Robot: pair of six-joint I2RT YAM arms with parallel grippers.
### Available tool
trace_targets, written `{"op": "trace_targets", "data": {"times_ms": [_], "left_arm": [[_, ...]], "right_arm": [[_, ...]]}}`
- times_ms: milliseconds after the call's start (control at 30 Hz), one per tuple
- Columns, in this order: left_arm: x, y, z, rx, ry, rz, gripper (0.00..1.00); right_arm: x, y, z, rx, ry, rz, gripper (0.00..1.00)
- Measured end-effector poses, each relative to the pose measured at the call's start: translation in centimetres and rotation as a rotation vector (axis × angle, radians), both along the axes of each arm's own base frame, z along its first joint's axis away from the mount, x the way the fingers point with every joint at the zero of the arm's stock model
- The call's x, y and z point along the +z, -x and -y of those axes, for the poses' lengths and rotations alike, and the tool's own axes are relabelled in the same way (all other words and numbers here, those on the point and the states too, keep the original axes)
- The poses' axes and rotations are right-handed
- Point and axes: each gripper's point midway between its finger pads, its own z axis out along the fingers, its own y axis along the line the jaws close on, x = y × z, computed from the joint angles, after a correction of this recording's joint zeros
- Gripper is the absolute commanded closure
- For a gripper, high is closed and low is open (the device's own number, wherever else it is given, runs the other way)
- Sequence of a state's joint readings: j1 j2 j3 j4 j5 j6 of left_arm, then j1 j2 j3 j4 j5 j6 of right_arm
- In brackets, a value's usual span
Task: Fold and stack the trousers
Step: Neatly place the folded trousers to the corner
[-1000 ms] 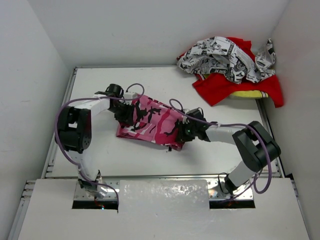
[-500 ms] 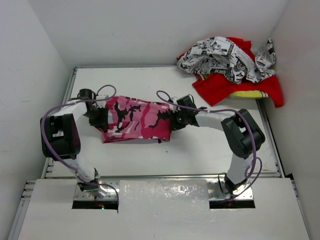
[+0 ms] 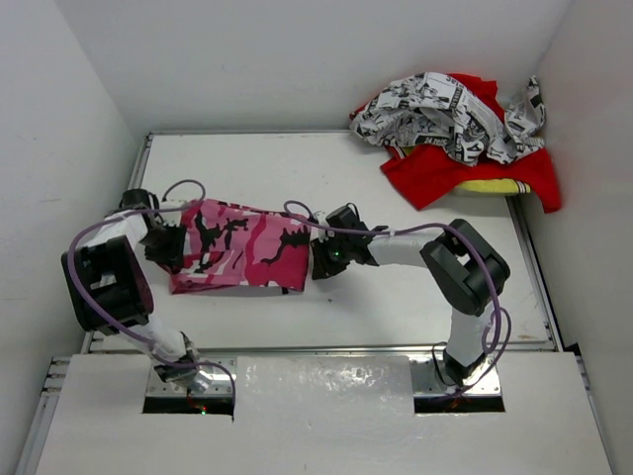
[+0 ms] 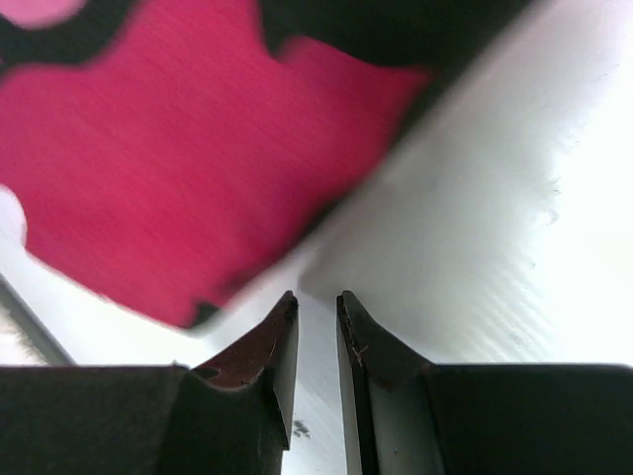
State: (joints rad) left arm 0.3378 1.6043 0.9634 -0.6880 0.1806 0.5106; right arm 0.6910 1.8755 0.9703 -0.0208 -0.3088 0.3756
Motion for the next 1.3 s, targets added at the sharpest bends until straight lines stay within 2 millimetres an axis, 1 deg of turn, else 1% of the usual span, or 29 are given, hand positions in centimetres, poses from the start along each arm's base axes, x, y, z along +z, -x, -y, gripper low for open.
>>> {"op": "trace_targets", "data": {"times_ms": [100,233,300,400,500,567,600,633,667,700,733,767,800,867,933,1000,1033,1100,1167,1200,1300], "left_arm": [[0.3,0.1,-2.5,0.024,-0.045,0.007,0.62],[0.8,-0.7,-5.4,0.046,-0.098,0.021,0.61],[0.9,-0.6,-6.0,0.047,-0.113,0.022,0.60],[0.9,-0.2,-6.2,0.042,-0.116,0.011,0.60],[1.0,0.3,-6.0,0.046,-0.108,-0.004,0.59],[1.3,0.8,-6.0,0.067,-0.105,-0.014,0.54],[1.5,1.1,-6.1,0.079,-0.103,-0.018,0.46],[1.7,1.4,-6.0,0.091,-0.100,-0.022,0.41],[1.9,1.7,-6.0,0.106,-0.096,-0.025,0.37],[2.3,1.9,-6.0,0.119,-0.092,-0.030,0.31],[2.7,1.9,-6.0,0.131,-0.088,-0.031,0.28],[3.2,1.8,-6.1,0.144,-0.085,-0.029,0.26],[3.9,1.4,-6.3,0.156,-0.087,-0.021,0.21],[5.8,0.0,-6.9,0.182,-0.097,0.028,0.18],[8.3,-1.7,-7.4,0.207,-0.108,0.108,0.16],[10.3,-2.4,-7.5,0.230,-0.112,0.168,0.15],[11.3,-2.6,-7.5,0.242,-0.115,0.196,0.15],[12.8,-2.8,-7.5,0.265,-0.121,0.240,0.15],[13.7,-2.8,-7.5,0.288,-0.124,0.264,0.15],[13.8,-2.7,-7.5,0.306,-0.125,0.268,0.15],[13.4,-2.4,-7.6,0.362,-0.124,0.259,0.14]], "right_arm": [[0.0,0.4,-0.1,-0.006,-0.021,-0.017,0.77],[0.3,0.6,0.3,-0.013,-0.012,-0.013,0.76],[0.6,0.8,0.8,-0.019,0.001,-0.006,0.76],[1.5,0.5,1.6,-0.040,-0.001,0.011,0.75],[2.5,-0.6,3.8,-0.109,-0.013,0.026,0.71],[3.4,-2.0,6.1,-0.190,-0.014,0.039,0.61],[3.9,-2.7,7.1,-0.224,-0.016,0.051,0.56],[4.5,-3.6,8.3,-0.267,-0.016,0.065,0.38],[5.2,-4.3,9.3,-0.307,-0.017,0.079,0.31],[6.0,-5.2,10.7,-0.350,-0.012,0.105,0.27],[6.7,-5.8,11.9,-0.385,-0.009,0.124,0.18],[7.4,-6.4,13.3,-0.428,0.000,0.143,0.05],[7.9,-6.7,14.2,-0.460,0.008,0.157,0.02],[8.9,-7.5,17.5,-0.554,0.028,0.190,0.01],[9.2,-7.5,21.3,-0.663,0.049,0.204,0.01],[9.1,-6.9,24.9,-0.778,0.077,0.206,0.01],[8.9,-6.3,27.3,-0.854,0.103,0.206,0.01],[8.7,-5.2,30.4,-0.964,0.155,0.210,0.01],[8.8,-4.3,32.1,-1.024,0.209,0.229,0.01],[9.0,-4.0,32.5,-1.036,0.226,0.239,0.01],[9.4,-3.8,33.6,-1.067,0.273,0.270,0.01]]}}
